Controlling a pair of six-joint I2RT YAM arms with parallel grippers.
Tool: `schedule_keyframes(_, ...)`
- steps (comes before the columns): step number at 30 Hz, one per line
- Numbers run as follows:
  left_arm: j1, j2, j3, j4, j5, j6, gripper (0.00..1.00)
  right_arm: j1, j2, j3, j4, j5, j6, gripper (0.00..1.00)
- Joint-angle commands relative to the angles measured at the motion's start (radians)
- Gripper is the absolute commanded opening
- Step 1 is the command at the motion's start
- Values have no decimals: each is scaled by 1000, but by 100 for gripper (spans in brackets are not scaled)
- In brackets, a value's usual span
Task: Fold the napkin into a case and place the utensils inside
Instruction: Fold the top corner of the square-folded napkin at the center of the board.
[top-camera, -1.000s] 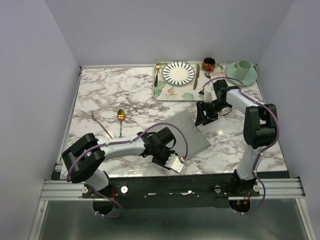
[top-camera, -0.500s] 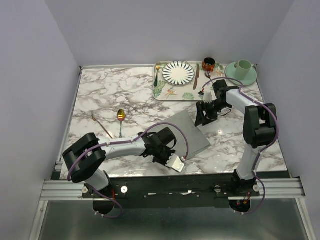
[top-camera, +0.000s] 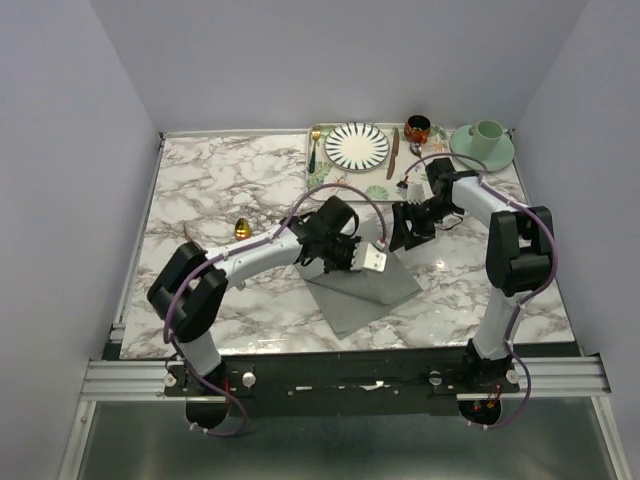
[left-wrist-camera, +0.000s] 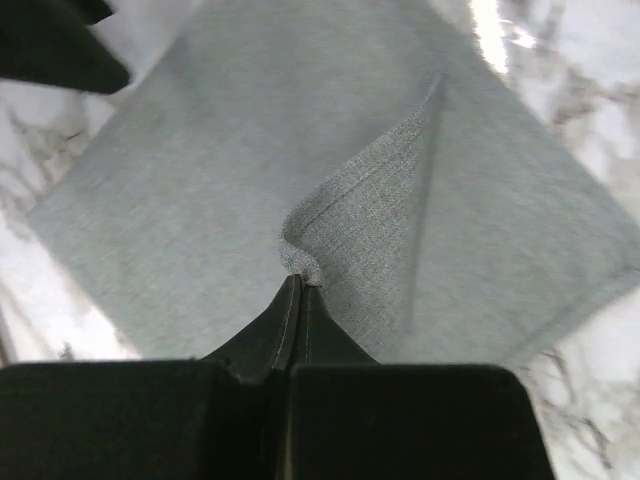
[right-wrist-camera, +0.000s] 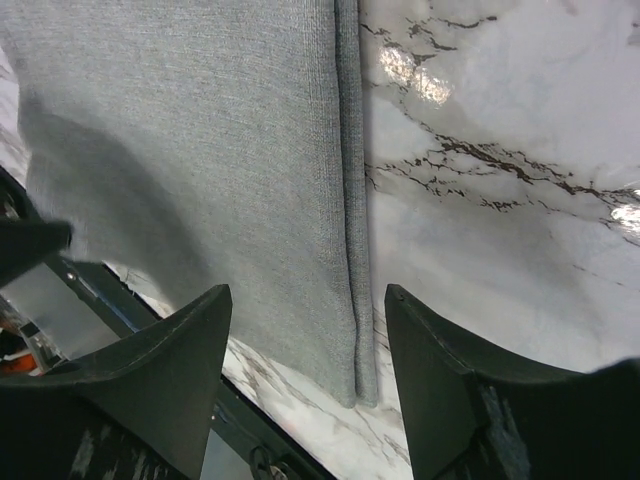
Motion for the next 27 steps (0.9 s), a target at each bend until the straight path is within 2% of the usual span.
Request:
schedule_keyframes(1,85,145,160,12,32,-84,0,-20,26,85,-43,-6,-18,72)
schedule_keyframes(5,119,262,329,-14,29,-96,0,-66,44,165,-83,-20,-30,74)
schedule_keyframes(11,157,382,450,-16,15,-113,0,-84,66,219,-132,-48,-53,74)
schedule_keyframes(27,171,466,501,25,-4,-130,0,-84,58,144,-127,-97,-57,72)
